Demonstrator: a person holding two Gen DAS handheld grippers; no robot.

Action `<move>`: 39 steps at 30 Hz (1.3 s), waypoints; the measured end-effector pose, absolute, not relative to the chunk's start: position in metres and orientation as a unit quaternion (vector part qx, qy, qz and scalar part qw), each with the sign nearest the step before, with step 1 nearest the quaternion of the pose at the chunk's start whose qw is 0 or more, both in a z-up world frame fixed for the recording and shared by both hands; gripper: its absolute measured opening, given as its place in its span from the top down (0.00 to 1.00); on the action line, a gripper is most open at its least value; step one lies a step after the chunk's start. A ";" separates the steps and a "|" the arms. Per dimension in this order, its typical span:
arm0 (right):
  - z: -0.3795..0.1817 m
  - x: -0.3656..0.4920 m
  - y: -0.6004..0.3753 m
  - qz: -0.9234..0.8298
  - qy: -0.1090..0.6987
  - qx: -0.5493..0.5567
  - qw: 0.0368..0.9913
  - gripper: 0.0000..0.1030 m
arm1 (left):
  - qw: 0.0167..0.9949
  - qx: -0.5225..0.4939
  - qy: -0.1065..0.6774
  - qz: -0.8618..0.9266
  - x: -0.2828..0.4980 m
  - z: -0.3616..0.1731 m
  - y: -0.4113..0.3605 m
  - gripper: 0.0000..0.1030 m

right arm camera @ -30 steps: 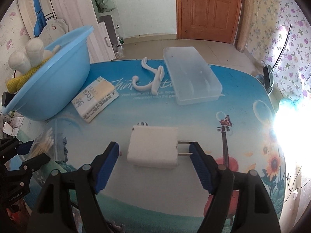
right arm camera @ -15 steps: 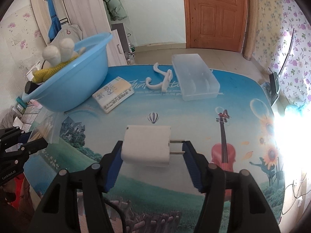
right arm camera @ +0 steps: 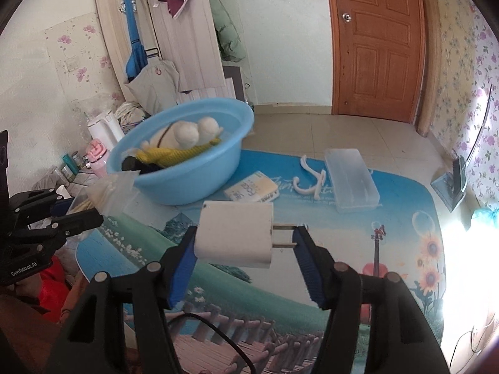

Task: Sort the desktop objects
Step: 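Carry the swab bag and the charger over the blue basin with both grippers, then open both grippers to drop the swab bag and charger into the basin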

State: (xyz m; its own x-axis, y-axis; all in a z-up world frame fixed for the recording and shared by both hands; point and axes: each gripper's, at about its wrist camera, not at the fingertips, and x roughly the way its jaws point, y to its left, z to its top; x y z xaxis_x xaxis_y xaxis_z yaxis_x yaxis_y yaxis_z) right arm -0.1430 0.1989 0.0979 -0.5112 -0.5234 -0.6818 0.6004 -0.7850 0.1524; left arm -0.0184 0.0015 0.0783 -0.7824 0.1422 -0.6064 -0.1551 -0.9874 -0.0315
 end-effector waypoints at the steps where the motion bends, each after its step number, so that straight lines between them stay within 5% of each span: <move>1: 0.104 -0.142 0.197 -0.869 0.049 0.367 0.329 0.42 | 0.077 -0.314 0.012 0.946 -0.017 0.083 0.001 0.82; 33: 0.137 -0.190 0.086 -0.850 0.092 0.335 0.396 0.42 | -0.017 -0.321 -0.015 0.947 -0.122 0.066 -0.101 0.81; 39: 0.134 -0.203 0.076 -0.852 0.094 0.334 0.392 0.42 | -0.027 -0.323 -0.033 0.945 -0.123 0.065 -0.108 0.52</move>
State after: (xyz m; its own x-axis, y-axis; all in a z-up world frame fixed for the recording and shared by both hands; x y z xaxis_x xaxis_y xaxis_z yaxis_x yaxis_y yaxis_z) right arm -0.2033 0.0758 0.1345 -0.4691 -0.6056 -0.6428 0.7310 -0.6746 0.1021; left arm -0.1227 -0.1081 0.0646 -0.7896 -0.0300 -0.6128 0.0730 -0.9963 -0.0452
